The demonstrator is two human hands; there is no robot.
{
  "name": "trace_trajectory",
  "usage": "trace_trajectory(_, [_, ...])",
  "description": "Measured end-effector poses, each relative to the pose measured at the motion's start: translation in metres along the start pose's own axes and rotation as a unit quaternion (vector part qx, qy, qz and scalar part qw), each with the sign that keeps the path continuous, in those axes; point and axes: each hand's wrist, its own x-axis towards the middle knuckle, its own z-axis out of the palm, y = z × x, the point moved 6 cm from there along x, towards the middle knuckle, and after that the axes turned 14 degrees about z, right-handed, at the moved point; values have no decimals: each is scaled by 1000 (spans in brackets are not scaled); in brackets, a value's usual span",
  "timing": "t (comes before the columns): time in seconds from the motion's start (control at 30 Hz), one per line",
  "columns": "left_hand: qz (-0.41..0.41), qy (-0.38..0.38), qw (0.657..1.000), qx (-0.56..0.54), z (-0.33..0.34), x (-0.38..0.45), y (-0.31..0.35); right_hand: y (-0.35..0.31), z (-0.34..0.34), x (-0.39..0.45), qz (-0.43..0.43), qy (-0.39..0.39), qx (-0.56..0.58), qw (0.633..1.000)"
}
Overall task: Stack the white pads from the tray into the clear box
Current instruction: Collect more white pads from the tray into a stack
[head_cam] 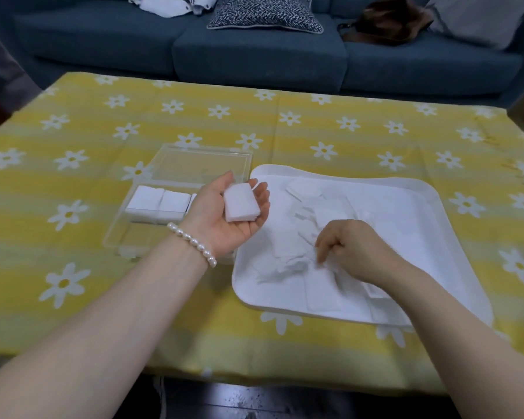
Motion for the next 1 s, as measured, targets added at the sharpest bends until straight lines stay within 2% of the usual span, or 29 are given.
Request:
trace_trajectory(0.1, [-3,6,1000,3,0,0,-2,-13,4,0,-37,77,32,996])
trace_trajectory(0.27, [-14,8,1000,8,-2,0,-8,-18,44,12,-108,54,-79,990])
trace_trajectory(0.53, [-6,16,1000,10,-5,1,-3,-15,38,10,-156,95,-128,975])
trace_trajectory(0.6, [-6,16,1000,8,-5,1,-3,-14,34,11,-137,84,-119,980])
trace_trajectory(0.8, [-13,19,1000,16,-6,1,-8,-5,8,12,-11,59,38,997])
trace_trajectory(0.9, [-10,22,1000,18,-7,1,-8,-2,-1,11,19,47,53,997])
trace_trajectory(1.0, [-10,23,1000,19,-8,1,-8,1,-12,8,29,75,74,994])
